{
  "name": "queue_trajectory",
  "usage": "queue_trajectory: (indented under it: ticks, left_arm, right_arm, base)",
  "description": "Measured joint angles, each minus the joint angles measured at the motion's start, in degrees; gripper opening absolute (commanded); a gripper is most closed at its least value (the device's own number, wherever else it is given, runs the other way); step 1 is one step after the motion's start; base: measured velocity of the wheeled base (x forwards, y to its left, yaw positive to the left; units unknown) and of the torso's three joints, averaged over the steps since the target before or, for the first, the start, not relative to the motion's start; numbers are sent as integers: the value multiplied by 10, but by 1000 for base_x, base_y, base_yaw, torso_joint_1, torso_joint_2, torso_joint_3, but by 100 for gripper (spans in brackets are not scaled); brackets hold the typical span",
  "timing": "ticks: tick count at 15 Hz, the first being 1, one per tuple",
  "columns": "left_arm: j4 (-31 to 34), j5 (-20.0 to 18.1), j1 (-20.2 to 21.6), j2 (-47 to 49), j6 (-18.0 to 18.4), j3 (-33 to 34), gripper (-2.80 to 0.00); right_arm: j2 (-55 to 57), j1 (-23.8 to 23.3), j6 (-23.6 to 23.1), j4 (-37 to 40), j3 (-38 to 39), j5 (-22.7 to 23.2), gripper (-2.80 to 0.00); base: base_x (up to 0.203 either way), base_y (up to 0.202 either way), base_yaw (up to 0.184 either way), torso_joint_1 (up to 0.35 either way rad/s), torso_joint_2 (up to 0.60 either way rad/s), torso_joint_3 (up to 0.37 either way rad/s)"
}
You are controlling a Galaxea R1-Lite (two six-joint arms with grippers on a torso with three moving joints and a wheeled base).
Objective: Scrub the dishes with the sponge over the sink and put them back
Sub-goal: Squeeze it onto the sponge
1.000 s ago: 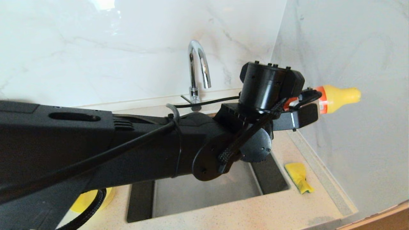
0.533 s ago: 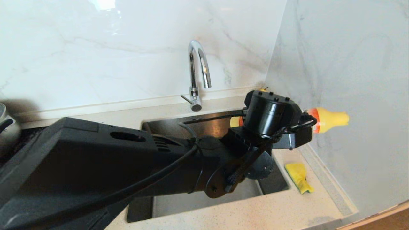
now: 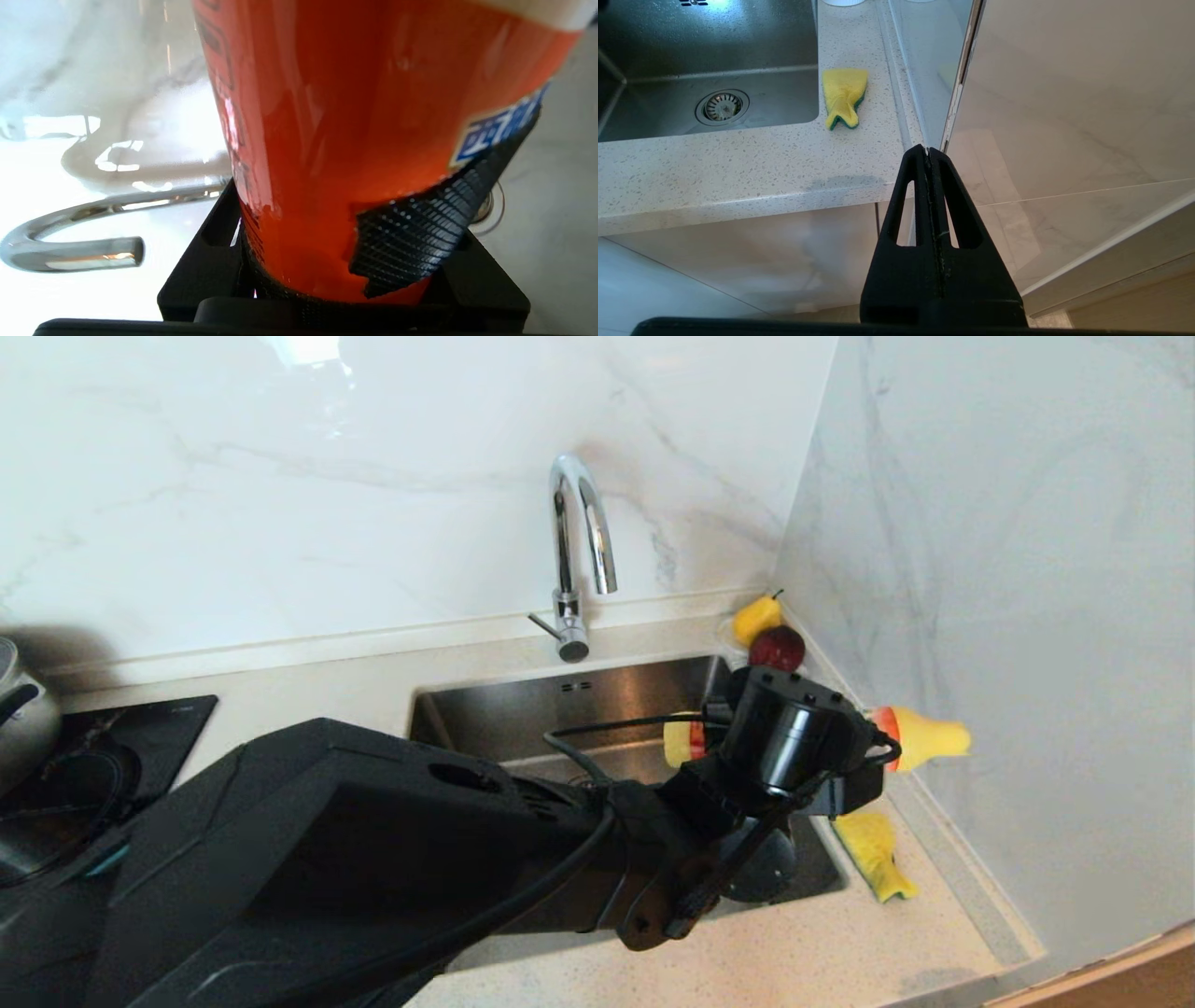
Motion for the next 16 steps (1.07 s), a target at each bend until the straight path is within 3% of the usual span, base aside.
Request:
queue_trajectory:
  ticks: [5, 8, 12, 16]
  left_arm:
    - [-27, 63, -6, 37, 13, -4, -280]
    - [-56, 71, -8, 58, 40, -5, -280]
    - [-109, 72, -10, 79, 101, -1, -280]
    - [-112, 95, -11, 87, 104, 7, -280]
  right_arm:
    - [0, 0, 0, 0, 0, 0, -280]
    - [0, 0, 0, 0, 0, 0, -280]
    - [0, 0, 0, 0, 0, 0, -280]
    - [0, 0, 0, 0, 0, 0, -280]
  base:
    - [0, 0, 0, 0, 0, 0]
    - [0, 0, 0, 0, 0, 0]
    - [0, 0, 0, 0, 0, 0]
    - [0, 0, 0, 0, 0, 0]
